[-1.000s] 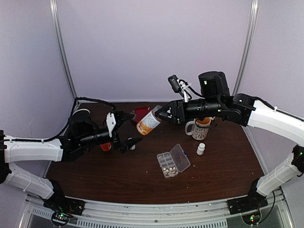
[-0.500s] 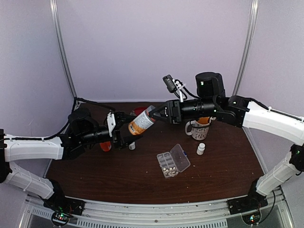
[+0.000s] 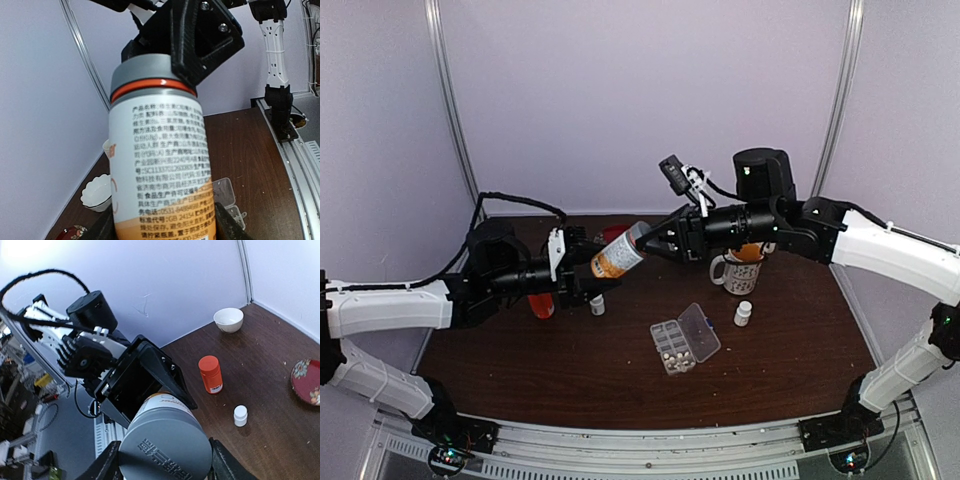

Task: Sort the pills into containers
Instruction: Pass from the right arm to the left, then unscrew the lid of the pill bottle, then pour the pill into the compartment of the pill container.

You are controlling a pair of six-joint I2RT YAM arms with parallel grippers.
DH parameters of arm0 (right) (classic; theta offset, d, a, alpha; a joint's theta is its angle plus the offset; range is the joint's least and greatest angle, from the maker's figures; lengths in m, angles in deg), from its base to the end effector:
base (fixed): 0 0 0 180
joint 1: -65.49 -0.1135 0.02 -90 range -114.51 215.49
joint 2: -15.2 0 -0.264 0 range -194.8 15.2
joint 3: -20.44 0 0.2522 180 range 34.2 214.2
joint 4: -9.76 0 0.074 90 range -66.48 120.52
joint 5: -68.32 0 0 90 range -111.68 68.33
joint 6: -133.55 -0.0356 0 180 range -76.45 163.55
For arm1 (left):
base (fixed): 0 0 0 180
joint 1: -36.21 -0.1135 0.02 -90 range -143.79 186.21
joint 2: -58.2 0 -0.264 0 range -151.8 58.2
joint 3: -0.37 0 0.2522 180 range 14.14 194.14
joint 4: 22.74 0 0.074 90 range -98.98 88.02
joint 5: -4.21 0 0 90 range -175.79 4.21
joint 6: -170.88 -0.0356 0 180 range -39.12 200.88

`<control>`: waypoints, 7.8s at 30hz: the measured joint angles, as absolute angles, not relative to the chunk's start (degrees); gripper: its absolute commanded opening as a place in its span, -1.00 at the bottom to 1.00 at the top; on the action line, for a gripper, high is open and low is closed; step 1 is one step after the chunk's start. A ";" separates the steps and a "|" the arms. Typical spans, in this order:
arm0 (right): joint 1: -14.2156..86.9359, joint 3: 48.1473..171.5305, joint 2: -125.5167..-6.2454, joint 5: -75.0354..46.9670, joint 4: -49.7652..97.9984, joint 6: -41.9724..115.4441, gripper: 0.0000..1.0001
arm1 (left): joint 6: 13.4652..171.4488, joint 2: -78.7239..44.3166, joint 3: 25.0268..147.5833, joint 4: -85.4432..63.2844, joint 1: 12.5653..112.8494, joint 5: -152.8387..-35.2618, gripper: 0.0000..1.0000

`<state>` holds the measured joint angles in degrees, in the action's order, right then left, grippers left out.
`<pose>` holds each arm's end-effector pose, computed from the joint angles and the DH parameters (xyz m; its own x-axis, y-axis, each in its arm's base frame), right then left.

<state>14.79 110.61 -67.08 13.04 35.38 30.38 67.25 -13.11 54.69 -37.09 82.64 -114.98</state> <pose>0.1950 0.2703 0.3783 -0.4110 -0.2065 -0.8879 -0.9100 0.1518 0.3859 0.1815 -0.2160 0.2850 0.1973 0.0910 -0.9761 0.9485 0.2339 0.2136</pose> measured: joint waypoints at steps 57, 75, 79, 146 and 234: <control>13.15 93.64 -37.99 12.19 35.03 57.48 1.00 | 67.97 -9.59 70.06 -4.22 82.93 -134.89 -0.76; 16.74 103.41 -39.30 0.41 47.05 -1.35 0.99 | 60.08 -8.95 66.06 -13.99 82.93 -120.18 -0.76; 15.95 110.45 -46.19 0.80 49.69 -1.70 1.00 | 57.55 -9.35 66.01 -15.48 82.93 -118.52 -0.76; 15.23 117.53 -65.18 15.43 54.04 55.63 -0.75 | 55.36 -13.52 65.88 -19.65 82.84 -120.22 -0.85; 12.10 66.87 -27.93 -16.22 24.65 22.67 -1.00 | 80.78 -38.39 61.93 -14.17 89.55 -105.10 -1.00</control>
<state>12.10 66.87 -27.93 -16.22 24.65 22.67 80.78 -38.39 61.93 -14.17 89.55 -105.10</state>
